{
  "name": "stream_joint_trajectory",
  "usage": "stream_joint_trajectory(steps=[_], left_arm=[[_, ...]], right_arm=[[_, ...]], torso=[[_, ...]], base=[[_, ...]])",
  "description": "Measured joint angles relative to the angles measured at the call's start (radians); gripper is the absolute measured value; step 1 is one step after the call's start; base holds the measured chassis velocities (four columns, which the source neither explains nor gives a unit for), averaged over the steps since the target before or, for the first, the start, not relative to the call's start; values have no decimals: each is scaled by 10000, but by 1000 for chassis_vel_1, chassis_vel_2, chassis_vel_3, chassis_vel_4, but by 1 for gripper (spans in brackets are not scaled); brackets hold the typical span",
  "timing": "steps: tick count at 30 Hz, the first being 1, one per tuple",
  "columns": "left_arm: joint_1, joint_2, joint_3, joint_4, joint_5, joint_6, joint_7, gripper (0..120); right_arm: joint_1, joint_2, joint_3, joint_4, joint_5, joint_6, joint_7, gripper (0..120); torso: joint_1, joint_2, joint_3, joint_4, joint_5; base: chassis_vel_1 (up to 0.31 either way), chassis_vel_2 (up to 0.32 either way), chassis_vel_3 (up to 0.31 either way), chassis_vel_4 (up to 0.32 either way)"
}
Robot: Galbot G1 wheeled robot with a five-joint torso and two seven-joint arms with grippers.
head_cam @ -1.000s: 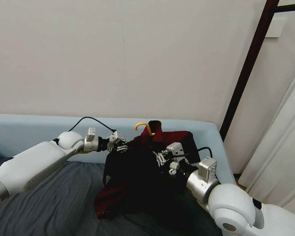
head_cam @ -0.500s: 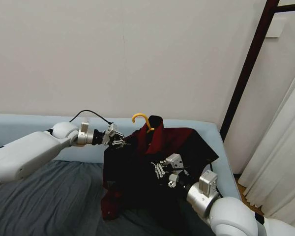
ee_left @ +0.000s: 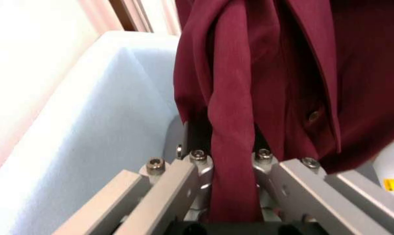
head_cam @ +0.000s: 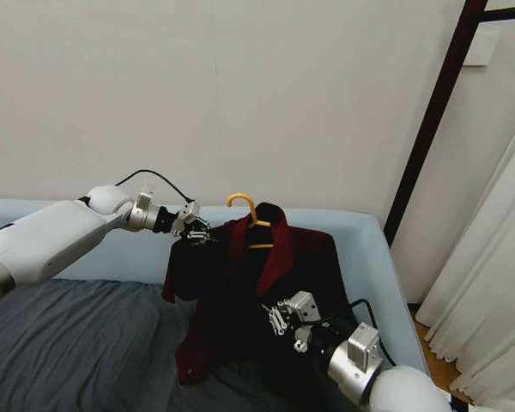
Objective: Pick up the clothes from the sofa and hang them on the clothes hanger.
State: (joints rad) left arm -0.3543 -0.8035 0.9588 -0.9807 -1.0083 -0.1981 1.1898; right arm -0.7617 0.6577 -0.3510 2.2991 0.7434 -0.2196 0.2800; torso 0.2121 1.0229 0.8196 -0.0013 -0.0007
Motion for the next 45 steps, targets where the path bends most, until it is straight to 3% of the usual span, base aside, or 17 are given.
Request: stream_joint_trajectory(steps=[10,14,18,21,24,33,39,45], left_arm=[[191,142,-191,-215,-139,-29,-17,1],[228,245,-301,-85,-133,-107,-15,1],[296,252,-399,95,-80,-164,-5,1],[369,262,-472,328,2,-259,79,1],[395,288,-499,323,2,-286,101,1],[352,377,-638,236,-89,-537,537,1],[512,387,-744,201,183,-776,795,1],[719,449,-868,-122,529,-918,936,1]], right_arm=[[-6,113,-281,-255,-509,12,-242,2],[-60,-65,-242,-192,-639,-3,-383,20],[-404,-208,-89,-151,-881,0,-543,30],[-1304,-394,332,-145,-1420,196,-780,45],[-1762,-492,659,-70,-1560,259,-837,52],[-3084,-1608,3390,142,-1134,604,-1063,88],[-2400,-2371,3775,176,-295,790,-1144,100],[-144,-3224,2979,-418,1301,696,-1775,100]], torso=[[0,0,0,1,0],[0,0,0,2,-1],[0,0,0,2,-1],[-1,0,0,0,0],[-1,0,0,0,0],[0,0,0,-2,2],[-1,0,0,1,0],[-1,-1,0,2,-1]], base=[[0,0,0,0],[0,0,0,0],[0,0,0,0],[0,0,0,0],[0,0,0,0],[0,0,0,0],[0,0,0,0],[0,0,0,0]])
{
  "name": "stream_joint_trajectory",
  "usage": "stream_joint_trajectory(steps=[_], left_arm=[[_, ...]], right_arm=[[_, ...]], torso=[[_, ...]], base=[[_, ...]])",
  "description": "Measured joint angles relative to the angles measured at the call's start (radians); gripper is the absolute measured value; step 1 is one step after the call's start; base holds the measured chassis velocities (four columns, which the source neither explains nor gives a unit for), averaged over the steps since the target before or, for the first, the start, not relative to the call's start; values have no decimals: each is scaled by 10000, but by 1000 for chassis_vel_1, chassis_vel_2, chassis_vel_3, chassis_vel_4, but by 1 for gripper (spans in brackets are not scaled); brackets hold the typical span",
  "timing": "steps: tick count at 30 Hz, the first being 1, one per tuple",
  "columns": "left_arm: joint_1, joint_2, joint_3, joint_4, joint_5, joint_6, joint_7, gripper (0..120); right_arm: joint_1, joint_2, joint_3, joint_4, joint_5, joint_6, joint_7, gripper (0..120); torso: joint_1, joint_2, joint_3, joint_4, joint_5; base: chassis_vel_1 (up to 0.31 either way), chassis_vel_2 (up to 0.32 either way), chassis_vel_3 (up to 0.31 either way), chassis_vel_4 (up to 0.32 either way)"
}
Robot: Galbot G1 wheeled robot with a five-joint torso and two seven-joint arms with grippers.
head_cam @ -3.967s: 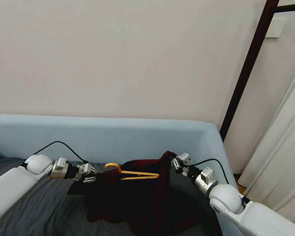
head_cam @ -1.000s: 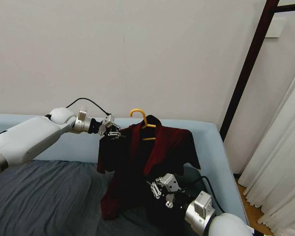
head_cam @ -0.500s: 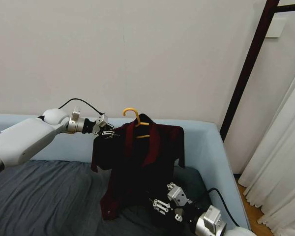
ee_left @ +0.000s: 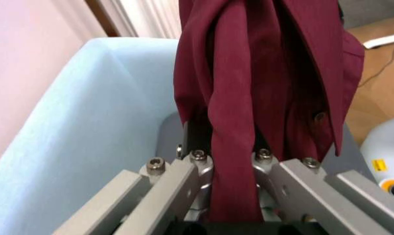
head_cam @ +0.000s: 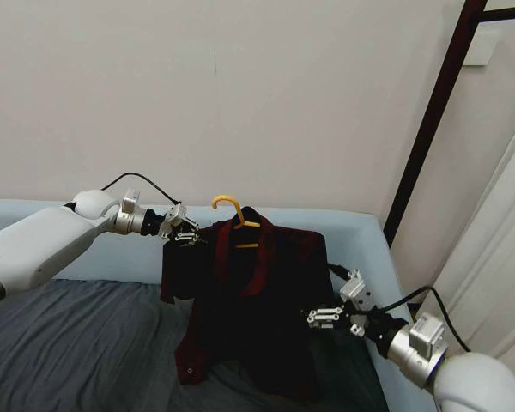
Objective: Pick up the clothes from the sofa and hang them on the clothes hanger.
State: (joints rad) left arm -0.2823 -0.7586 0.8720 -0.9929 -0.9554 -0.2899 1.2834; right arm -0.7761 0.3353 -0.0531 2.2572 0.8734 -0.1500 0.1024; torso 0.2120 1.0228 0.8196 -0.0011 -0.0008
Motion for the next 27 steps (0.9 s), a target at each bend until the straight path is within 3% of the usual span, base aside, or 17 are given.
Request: stream_joint_trajectory(steps=[3,5,14,21,27], left_arm=[[41,-79,-9,-64,125,-88,46,1],[85,-239,22,-159,201,-175,64,1],[213,-899,204,-197,331,-490,223,1],[418,-787,136,-439,405,-531,239,1],[488,-804,124,-613,444,-519,193,1]], right_arm=[[866,-350,-400,-489,456,-47,-668,100],[1145,-654,-484,-873,706,-72,-1384,100],[1225,-1412,-179,-1361,1001,-642,-3541,100],[1426,-1128,-641,-1547,909,-1040,-3851,100],[1558,-864,-859,-1666,910,-1162,-3763,100]], torso=[[0,0,0,7,1],[0,-1,0,0,3],[0,-1,0,-7,0],[0,-1,0,7,2],[0,-2,0,-3,2]], base=[[0,0,0,0],[0,0,0,0],[0,0,0,0],[0,0,0,0],[0,0,0,0]])
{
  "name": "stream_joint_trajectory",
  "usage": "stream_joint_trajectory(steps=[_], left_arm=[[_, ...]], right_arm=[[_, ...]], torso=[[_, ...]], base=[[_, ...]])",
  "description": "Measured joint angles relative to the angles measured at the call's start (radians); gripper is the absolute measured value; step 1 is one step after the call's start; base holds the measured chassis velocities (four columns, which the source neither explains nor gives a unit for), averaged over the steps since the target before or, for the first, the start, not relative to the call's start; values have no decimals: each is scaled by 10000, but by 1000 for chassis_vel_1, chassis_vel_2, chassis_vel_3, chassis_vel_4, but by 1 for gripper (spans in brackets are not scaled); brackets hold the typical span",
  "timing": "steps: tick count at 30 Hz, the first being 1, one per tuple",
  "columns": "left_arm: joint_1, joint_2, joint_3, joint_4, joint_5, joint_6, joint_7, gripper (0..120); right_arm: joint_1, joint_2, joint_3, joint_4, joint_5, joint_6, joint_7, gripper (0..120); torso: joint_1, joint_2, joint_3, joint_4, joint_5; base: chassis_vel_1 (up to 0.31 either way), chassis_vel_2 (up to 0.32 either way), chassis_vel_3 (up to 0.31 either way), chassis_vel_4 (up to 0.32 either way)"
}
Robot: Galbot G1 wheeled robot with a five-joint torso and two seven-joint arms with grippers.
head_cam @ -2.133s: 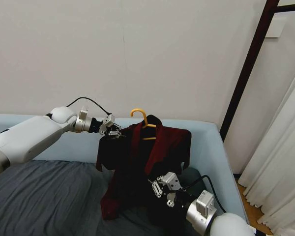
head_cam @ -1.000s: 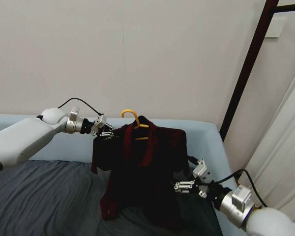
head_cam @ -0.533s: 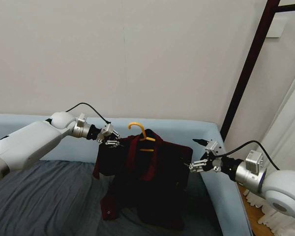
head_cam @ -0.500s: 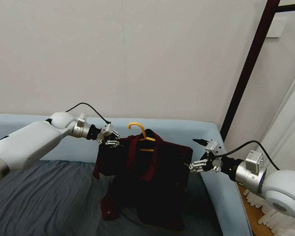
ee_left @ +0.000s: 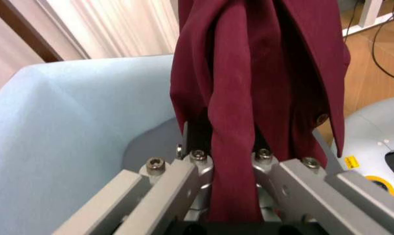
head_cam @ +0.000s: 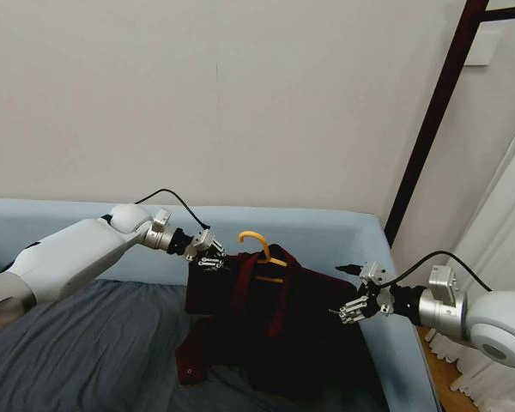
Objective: Pick up the clothes from the sofa and hang them on the clothes hanger.
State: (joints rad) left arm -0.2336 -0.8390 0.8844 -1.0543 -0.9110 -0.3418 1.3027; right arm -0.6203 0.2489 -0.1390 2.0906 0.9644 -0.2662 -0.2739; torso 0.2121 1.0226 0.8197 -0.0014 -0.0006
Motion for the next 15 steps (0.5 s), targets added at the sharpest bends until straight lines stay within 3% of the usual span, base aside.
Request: stream_joint_trajectory(steps=[6,15], left_arm=[[43,41,3,-165,72,29,-26,1],[54,29,45,-262,238,52,-12,1]], right_arm=[[23,64,-98,-1,-47,-37,30,93],[86,163,-334,-12,-296,-109,0,59]], torso=[[0,1,0,1,-2],[0,0,0,2,-2]], base=[[0,0,0,0],[0,0,0,0]])
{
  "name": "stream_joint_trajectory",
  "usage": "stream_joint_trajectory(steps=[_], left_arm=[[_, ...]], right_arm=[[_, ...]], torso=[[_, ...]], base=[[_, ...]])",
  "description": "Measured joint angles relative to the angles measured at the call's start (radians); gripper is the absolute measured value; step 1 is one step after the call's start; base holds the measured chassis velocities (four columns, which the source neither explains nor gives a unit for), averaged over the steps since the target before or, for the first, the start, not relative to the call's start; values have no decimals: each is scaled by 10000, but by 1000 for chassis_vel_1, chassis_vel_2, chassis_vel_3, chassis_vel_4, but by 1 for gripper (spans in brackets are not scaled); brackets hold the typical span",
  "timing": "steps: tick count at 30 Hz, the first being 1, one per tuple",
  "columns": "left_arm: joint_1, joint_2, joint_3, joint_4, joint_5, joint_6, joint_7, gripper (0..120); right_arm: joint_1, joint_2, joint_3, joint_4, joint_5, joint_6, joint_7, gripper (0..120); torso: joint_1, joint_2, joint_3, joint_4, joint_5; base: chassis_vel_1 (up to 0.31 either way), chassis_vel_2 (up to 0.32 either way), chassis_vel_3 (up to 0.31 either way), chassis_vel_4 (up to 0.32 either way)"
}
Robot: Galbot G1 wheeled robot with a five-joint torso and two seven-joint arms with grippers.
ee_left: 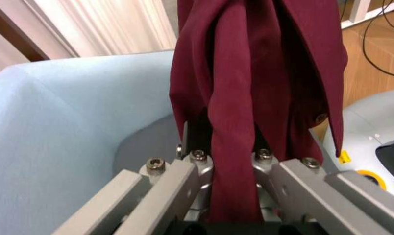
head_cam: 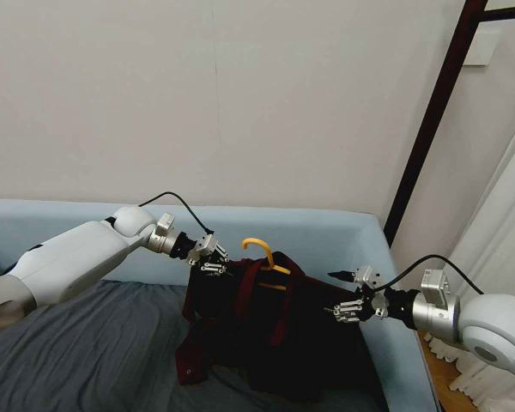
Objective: Pick up the clothes from the sofa and hang them on the clothes hanger.
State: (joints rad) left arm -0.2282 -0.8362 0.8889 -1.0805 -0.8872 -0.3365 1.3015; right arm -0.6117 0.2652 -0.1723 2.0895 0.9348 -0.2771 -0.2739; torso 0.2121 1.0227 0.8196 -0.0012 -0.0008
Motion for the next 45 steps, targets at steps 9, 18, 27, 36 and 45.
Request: stream_joint_trajectory(steps=[9,18,27,36,45], left_arm=[[7,0,67,-120,4,10,8,1],[50,20,73,-93,-30,16,38,1],[175,262,-165,-224,-12,111,-32,19],[189,590,-409,-294,-27,12,-184,49],[195,1076,-962,-209,-360,-191,-397,84]], right_arm=[[-11,4,-104,-27,-286,-62,-105,27],[-157,-1,-46,-47,-557,222,-331,8],[-372,-81,244,-80,-621,528,-317,8],[-641,-97,488,-33,-579,722,-142,8],[-1138,-51,984,79,-366,1043,81,7]], torso=[[0,0,0,-1,0],[0,2,0,0,0],[0,2,0,0,0],[0,2,0,1,-1],[0,2,0,0,-2]], base=[[0,0,0,0],[0,0,0,0],[0,0,0,0],[0,0,0,0],[0,0,0,0]])
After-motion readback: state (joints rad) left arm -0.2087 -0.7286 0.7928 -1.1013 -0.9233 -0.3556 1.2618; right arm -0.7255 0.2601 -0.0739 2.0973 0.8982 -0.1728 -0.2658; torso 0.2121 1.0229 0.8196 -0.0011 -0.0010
